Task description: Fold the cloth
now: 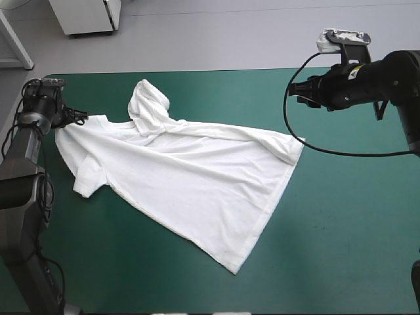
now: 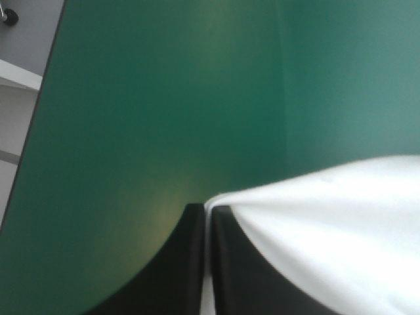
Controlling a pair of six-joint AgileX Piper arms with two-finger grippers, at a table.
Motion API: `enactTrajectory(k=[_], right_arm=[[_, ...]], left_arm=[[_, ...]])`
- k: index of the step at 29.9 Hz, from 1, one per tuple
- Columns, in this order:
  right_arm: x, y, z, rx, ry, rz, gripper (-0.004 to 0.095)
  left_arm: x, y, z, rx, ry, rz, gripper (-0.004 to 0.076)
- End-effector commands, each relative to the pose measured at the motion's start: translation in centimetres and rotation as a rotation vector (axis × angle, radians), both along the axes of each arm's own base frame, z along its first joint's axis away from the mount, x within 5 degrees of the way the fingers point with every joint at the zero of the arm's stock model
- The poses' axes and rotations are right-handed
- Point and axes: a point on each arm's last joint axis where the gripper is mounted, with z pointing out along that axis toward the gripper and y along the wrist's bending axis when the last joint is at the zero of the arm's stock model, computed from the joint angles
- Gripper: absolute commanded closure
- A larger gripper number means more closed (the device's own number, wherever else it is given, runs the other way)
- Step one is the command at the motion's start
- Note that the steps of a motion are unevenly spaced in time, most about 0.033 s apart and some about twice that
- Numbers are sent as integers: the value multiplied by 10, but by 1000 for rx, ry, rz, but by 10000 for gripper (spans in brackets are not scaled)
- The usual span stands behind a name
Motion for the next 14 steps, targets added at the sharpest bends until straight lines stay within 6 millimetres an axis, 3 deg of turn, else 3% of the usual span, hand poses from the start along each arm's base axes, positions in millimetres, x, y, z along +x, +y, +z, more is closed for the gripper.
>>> enactTrajectory(k=[1, 7, 11, 14], right_arm=[[-22, -4, 24, 21, -86, 18, 517], [-26, -4, 27, 9, -104, 30, 517], [-27, -4, 27, 5, -106, 37, 517], [-27, -4, 27, 5, -106, 37, 517]], left_arm=[[15, 10, 45, 53, -161, 12, 746], [41, 29, 50, 123, -239, 36, 746], [42, 52, 53, 136, -256, 85, 746], [41, 58, 54, 94, -273, 69, 746]])
